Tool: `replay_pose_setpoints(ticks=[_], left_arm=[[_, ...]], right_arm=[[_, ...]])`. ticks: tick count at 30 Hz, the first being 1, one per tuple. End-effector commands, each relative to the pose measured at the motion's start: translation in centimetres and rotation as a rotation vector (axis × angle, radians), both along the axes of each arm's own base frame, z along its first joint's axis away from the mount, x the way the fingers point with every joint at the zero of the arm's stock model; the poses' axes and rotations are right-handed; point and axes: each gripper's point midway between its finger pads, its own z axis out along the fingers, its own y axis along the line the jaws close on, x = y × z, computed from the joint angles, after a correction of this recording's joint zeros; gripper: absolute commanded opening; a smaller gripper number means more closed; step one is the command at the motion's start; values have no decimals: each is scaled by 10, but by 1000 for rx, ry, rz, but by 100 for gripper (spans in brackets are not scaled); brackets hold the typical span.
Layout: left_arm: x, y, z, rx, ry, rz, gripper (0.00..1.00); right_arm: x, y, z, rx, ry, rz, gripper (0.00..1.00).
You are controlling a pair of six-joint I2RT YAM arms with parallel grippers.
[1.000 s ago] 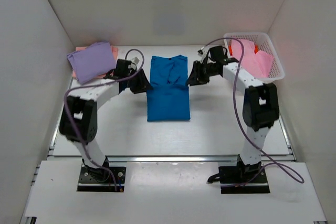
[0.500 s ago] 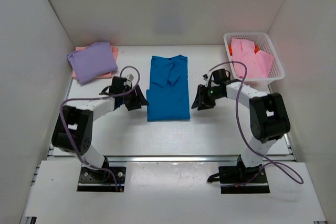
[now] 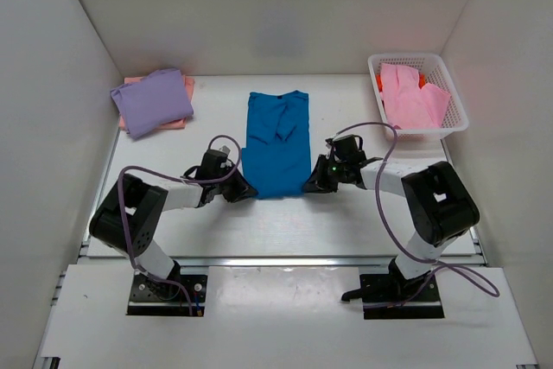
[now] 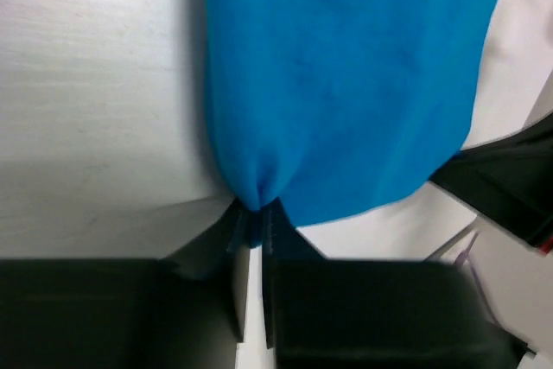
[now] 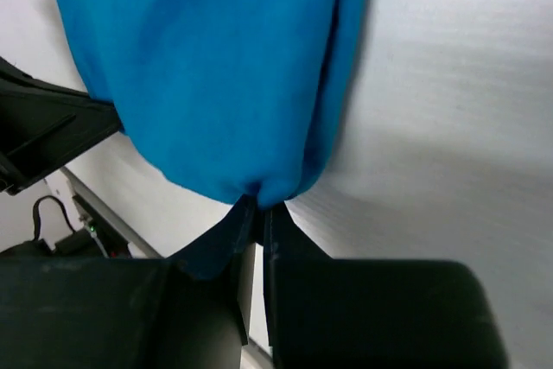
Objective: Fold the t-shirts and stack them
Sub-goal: Grab one side of the 2/3 rectangular tshirt with both arms, then fold the long partially folded tshirt into a neat square
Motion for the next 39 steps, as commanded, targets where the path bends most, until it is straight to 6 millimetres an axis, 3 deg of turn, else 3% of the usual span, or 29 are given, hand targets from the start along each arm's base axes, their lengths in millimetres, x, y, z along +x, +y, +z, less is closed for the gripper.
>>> replay_pose_setpoints(ticks=[1, 5, 6, 8, 9, 10, 15, 16, 18, 20, 22, 25, 27, 28, 30, 31, 32, 33, 34, 35, 36, 37, 38, 39], left_arm=[[1, 5, -5, 7, 9, 48, 5], [-21, 19, 1, 29, 13, 32, 0], [-38, 23, -6, 55, 41, 5, 0], [-64, 32, -8, 96, 44, -32, 0], [-75, 36, -11, 110, 70, -41, 0], [-86, 37, -8, 110, 54, -60, 0], [-137, 41, -2, 78, 46, -105, 0], [-143, 41, -4, 71, 66, -101, 0], [-149, 36, 2, 46, 41, -118, 0], [-156, 34, -1, 36, 60, -132, 0], [-150, 29, 6, 14, 51, -137, 0], [-121, 20, 37, -14, -12, -133, 0], [-80, 18, 73, -23, -96, -121, 0], [-64, 23, 83, -27, -114, -90, 0], [-16, 19, 110, -11, -179, -81, 0], [-2, 17, 117, -13, -205, -89, 0], [28, 16, 127, -10, -237, -69, 3], [55, 13, 129, -9, -245, -69, 7], [76, 16, 111, 3, -207, -47, 14], [104, 10, 132, -24, -275, -37, 18], [134, 11, 129, -36, -269, -6, 25], [152, 13, 109, -45, -234, 5, 38], [179, 12, 130, -84, -306, 17, 49], [196, 12, 122, -109, -290, 22, 98]], right_arm=[[12, -3, -4, -13, -55, -73, 0], [-19, -15, -6, -24, -28, -49, 0], [-29, -18, -2, -40, -25, -33, 0], [-61, -27, -13, -87, 13, 0, 0], [-72, -24, -4, -75, 3, 28, 0], [-93, -30, -14, -91, 60, 38, 0], [-161, -35, -13, -56, 101, 85, 0], [-167, -30, -7, -24, 91, 96, 0], [-181, -34, -12, -11, 119, 97, 1], [-186, -33, -10, 3, 124, 103, 0], [-179, -32, -3, 24, 122, 96, 0], [-148, -31, 24, 48, 63, 83, 0], [-110, -32, 57, 73, -30, 83, 0], [-92, -40, 58, 63, -32, 46, 1], [-43, -44, 90, 70, -119, 23, 0], [-25, -51, 82, 49, -105, 14, 0], [0, -51, 101, 50, -174, 20, 0], [28, -52, 102, 43, -181, 5, 0], [46, -57, 90, 24, -161, -9, 0], [75, -60, 88, 15, -182, -20, 1], [103, -61, 104, 16, -241, -38, 8], [118, -66, 88, 4, -210, -49, 18], [144, -70, 88, -18, -237, -63, 23], [162, -73, 101, -33, -283, -72, 30]])
